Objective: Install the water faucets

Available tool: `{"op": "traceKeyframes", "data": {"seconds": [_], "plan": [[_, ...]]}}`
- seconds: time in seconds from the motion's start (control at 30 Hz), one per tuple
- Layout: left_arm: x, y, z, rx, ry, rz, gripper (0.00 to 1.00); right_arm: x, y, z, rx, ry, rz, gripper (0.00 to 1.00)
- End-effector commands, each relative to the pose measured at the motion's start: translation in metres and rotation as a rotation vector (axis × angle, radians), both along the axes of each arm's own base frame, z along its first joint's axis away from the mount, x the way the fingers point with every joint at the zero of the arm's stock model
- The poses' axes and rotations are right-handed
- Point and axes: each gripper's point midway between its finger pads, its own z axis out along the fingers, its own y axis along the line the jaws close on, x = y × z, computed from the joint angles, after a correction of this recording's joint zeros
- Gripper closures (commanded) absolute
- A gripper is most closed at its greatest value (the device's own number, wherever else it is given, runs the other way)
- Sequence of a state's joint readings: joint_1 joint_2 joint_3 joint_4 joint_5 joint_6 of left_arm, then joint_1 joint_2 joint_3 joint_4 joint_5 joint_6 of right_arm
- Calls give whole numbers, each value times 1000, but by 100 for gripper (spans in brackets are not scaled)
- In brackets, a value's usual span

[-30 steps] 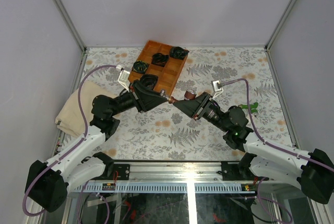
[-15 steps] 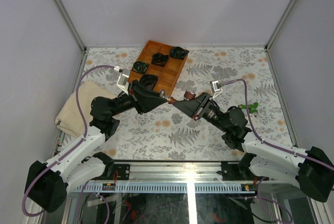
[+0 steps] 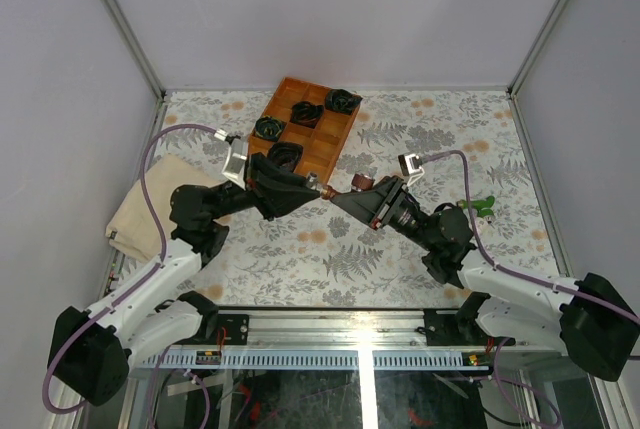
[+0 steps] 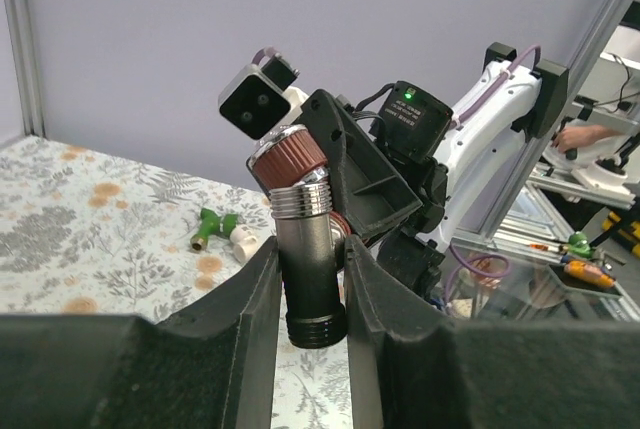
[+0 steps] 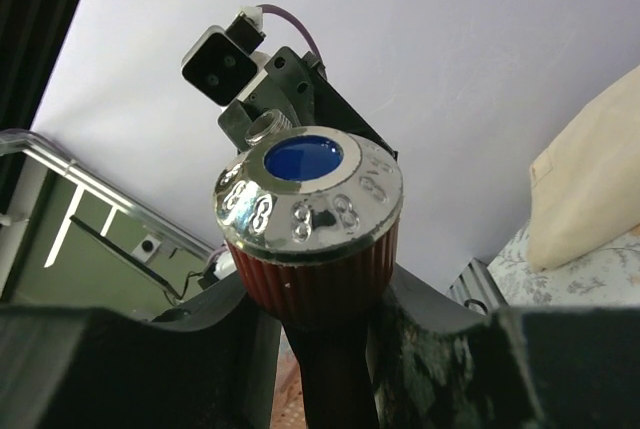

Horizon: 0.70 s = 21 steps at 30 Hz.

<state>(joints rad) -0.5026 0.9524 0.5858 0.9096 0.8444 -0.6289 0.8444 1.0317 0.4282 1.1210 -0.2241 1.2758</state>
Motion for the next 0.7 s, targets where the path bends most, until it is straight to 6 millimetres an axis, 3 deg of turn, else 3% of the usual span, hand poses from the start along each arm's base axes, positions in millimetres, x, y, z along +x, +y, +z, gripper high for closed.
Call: {"op": "traceKeyframes", "data": {"seconds": [0.0, 0.37, 0.67], "plan": [[-42, -7, -6, 80, -234, -197, 92, -3, -5, 31, 132, 19, 49, 100], [-50, -8, -8, 125, -273, -271, 100, -3, -3, 27, 60, -49, 59, 100], [-54, -6, -17, 154, -367, -280, 100, 1, -7, 30, 182, 99, 160, 100]]}}
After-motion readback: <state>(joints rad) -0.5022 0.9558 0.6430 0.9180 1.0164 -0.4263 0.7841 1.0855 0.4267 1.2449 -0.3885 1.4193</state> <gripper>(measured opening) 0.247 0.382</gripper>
